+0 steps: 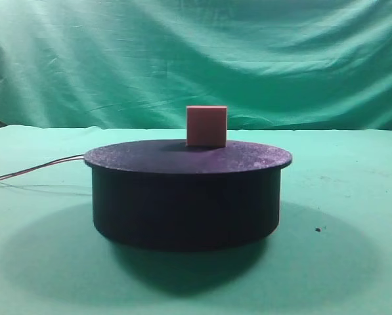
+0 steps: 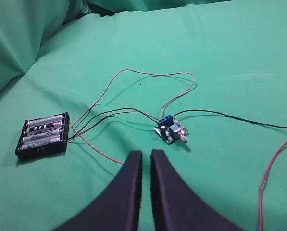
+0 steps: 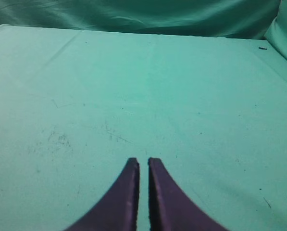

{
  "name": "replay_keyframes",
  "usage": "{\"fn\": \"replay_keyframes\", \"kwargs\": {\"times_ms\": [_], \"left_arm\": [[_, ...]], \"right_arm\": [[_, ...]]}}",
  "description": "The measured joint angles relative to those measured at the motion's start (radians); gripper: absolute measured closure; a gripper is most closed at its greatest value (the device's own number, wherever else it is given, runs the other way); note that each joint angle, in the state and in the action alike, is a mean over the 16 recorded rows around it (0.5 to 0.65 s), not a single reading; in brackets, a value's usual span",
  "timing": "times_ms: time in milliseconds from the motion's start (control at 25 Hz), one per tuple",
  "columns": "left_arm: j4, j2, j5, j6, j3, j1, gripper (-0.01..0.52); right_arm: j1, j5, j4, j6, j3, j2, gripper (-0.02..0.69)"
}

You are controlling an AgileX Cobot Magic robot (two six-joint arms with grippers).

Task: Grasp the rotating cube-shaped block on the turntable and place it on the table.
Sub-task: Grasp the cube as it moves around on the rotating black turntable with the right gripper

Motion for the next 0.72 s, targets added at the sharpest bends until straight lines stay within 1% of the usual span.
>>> {"fn": "replay_keyframes", "kwargs": {"times_ms": [440, 560, 720], "left_arm": [[0.0, 0.0, 0.0, 0.0, 0.0, 0.0, 0.514], [0.0, 0.0, 0.0, 0.0, 0.0, 0.0, 0.514], [0.0, 0.0, 0.0, 0.0, 0.0, 0.0, 0.514]], "right_arm": [[0.0, -0.018, 0.001, 0.0, 0.0, 0.0, 0.618], [0.0, -0.088, 0.015, 0.004, 0.001, 0.0, 0.618], [0.0, -0.238, 0.043, 0.009, 0.0, 0.0, 0.618]]}}
